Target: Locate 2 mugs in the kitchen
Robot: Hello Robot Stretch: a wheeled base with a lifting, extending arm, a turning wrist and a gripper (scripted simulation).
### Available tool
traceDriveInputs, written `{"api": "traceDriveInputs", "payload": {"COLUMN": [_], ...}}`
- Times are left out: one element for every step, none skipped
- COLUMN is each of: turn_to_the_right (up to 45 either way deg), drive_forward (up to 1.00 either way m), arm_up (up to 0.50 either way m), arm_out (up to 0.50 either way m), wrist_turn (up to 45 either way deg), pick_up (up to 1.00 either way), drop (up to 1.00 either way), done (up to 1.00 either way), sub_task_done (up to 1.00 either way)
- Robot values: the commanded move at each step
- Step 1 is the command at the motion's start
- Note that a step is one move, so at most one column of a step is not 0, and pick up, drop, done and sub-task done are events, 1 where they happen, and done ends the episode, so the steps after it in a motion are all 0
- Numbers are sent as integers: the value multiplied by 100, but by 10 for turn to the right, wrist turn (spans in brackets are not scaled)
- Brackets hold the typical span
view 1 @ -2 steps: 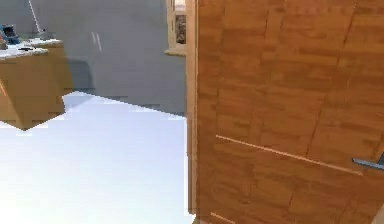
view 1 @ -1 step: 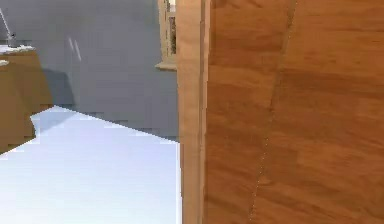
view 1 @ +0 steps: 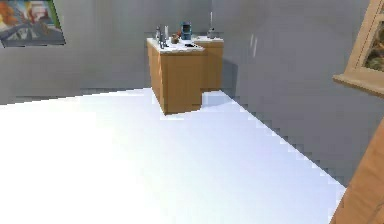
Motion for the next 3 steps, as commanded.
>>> {"api": "traceDriveInputs", "payload": {"turn_to_the_right": [-180, 0, 0], "drive_forward": [0, 100, 100], "arm_up": [0, 0, 0], "arm_out": [0, 0, 0], "wrist_turn": [0, 0, 0], "pick_up": [0, 0, 0], "drop": [0, 0, 0], "done": [0, 0, 0], "sub_task_done": [0, 0, 0]}}
